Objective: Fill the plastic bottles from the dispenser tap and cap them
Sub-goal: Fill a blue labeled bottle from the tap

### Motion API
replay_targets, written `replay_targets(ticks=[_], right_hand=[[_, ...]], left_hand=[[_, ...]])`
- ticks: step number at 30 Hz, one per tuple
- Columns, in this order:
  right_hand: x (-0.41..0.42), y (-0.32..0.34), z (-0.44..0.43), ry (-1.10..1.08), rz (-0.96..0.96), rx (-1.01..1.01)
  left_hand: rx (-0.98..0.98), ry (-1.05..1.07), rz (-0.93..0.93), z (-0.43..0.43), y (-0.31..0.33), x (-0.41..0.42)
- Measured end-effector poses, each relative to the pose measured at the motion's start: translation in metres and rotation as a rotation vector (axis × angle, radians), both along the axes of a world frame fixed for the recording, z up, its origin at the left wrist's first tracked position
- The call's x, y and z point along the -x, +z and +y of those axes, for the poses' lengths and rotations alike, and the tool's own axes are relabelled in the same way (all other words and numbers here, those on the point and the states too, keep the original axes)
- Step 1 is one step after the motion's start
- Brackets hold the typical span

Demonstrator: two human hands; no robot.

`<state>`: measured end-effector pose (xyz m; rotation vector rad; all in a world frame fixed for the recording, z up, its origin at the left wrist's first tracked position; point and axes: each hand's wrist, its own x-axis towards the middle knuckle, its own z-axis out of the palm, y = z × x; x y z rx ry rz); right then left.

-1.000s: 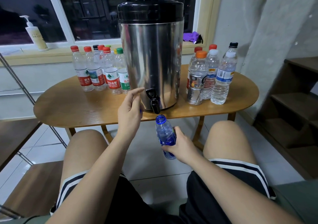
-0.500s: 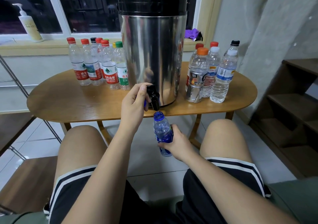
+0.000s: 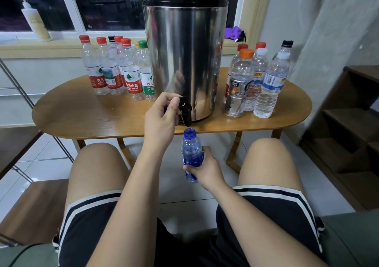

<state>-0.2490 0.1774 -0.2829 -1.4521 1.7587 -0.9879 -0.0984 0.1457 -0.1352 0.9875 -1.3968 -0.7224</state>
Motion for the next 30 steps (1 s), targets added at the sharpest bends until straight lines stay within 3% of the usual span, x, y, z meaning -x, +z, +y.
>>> replay_targets(ticks=[12,30], right_hand=[[0.003,0.001,0.0,0.005,0.009,-0.007],[0.004,-0.003,0.0,0.024,0.037,-0.019]], left_hand=[[0.026,0.0,-0.045,0.018,-0.007,0.0],[-0.045,-0.026,0.041,0.022,-0.011,0.004]])
